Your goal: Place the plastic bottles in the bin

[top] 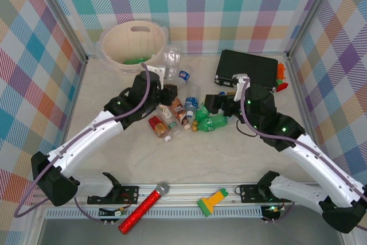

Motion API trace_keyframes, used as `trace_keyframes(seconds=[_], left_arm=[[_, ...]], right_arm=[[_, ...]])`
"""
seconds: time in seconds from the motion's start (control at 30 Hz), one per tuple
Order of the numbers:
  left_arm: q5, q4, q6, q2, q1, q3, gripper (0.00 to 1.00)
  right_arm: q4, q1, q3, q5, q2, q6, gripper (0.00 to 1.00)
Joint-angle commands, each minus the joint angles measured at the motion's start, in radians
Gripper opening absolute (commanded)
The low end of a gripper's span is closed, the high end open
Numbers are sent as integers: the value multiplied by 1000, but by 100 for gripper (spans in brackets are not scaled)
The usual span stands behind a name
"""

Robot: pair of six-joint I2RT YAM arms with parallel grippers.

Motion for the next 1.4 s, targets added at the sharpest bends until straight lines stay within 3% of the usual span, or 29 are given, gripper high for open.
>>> trace_keyframes(seconds=[0.0, 0.27, 0.5, 0.67, 0.87, 1.0, 1.07, 1.17, 1.37], left_arm=[[-73, -53, 3, 19, 65, 93, 12], [-127, -47, 20, 109, 209, 258, 12], [-70, -151, 21, 310, 327, 506, 13], [-16, -233, -8, 437, 365, 666, 13], [22, -263, -24, 507, 382, 732, 14], [30, -268, -28, 506, 385, 738, 37], [37, -267, -27, 498, 385, 737, 41], [47, -264, -32, 486, 384, 736, 61], [54, -262, -33, 464, 385, 733, 75]], right_arm=[[59, -1, -18, -73, -31, -87, 99], [71, -1, -22, -168, -74, -130, 99], [44, 0, -20, -178, -111, -127, 99], [32, -1, -25, -170, -129, -120, 99], [28, -1, -28, -165, -134, -111, 99], [25, -1, -28, -165, -135, -106, 99], [24, -1, -28, -165, -136, -107, 99], [26, -1, -29, -164, -136, -103, 99], [31, -1, -35, -164, -138, -95, 99]])
